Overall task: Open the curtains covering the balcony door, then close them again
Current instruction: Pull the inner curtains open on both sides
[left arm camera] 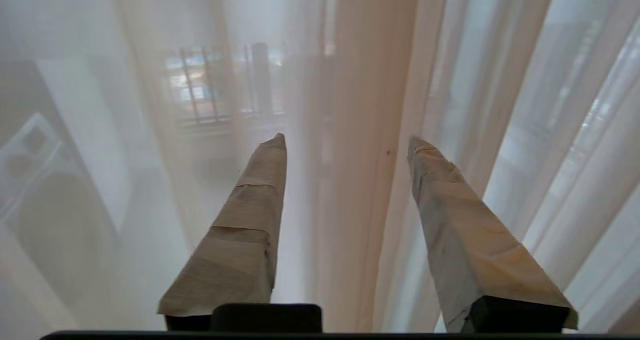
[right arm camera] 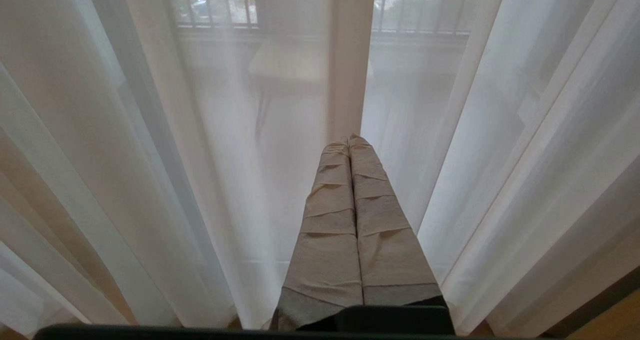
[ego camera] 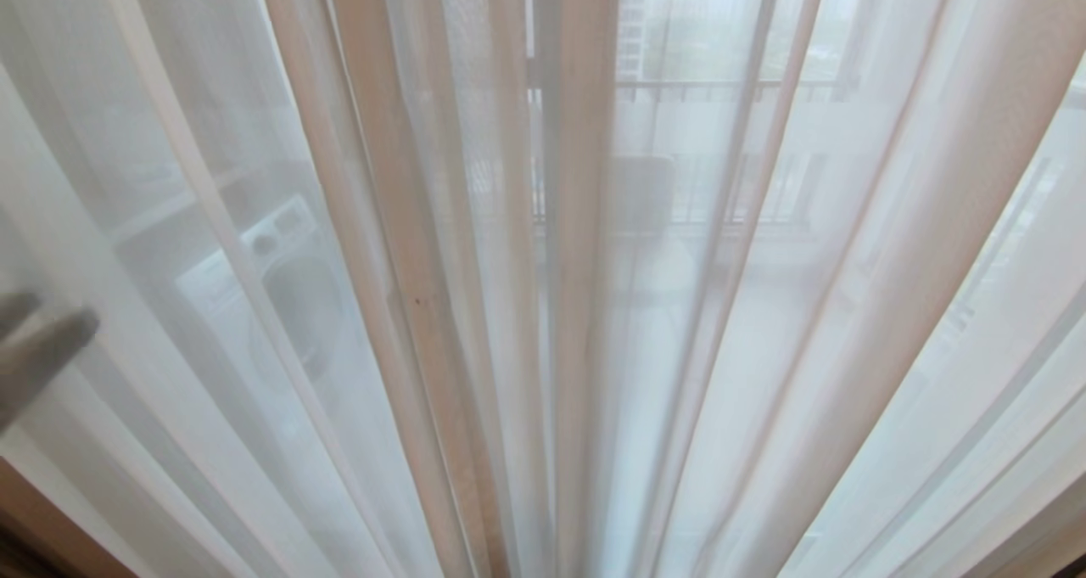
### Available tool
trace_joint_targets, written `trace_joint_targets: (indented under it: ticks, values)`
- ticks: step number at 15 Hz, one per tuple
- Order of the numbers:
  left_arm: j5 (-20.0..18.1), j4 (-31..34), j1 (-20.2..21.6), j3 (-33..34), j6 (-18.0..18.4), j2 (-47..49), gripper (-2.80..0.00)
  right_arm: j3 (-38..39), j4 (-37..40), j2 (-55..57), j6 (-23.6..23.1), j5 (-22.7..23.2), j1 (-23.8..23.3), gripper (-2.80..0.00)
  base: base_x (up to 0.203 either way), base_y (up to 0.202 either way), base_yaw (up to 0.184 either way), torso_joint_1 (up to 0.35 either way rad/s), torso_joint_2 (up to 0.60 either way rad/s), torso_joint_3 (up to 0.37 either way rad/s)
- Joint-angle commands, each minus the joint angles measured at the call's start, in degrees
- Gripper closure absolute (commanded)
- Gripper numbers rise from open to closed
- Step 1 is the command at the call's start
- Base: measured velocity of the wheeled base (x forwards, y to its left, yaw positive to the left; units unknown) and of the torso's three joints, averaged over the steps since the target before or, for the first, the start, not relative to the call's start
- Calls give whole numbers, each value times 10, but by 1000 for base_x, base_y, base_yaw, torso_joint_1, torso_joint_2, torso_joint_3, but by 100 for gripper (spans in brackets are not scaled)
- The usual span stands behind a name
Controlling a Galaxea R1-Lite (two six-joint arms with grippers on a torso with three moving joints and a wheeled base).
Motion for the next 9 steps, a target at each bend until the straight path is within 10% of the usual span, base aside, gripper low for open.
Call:
trace_joint_targets:
  ticks: [1,9]
  values:
    - [-2,-9,-32,-21,0,57,-280,0,0,0,0,0,0,0,0,0,0,0,0,0]
    - [-43,36,-76,-228,0,248,-280,0,0,0,0,0,0,0,0,0,0,0,0,0]
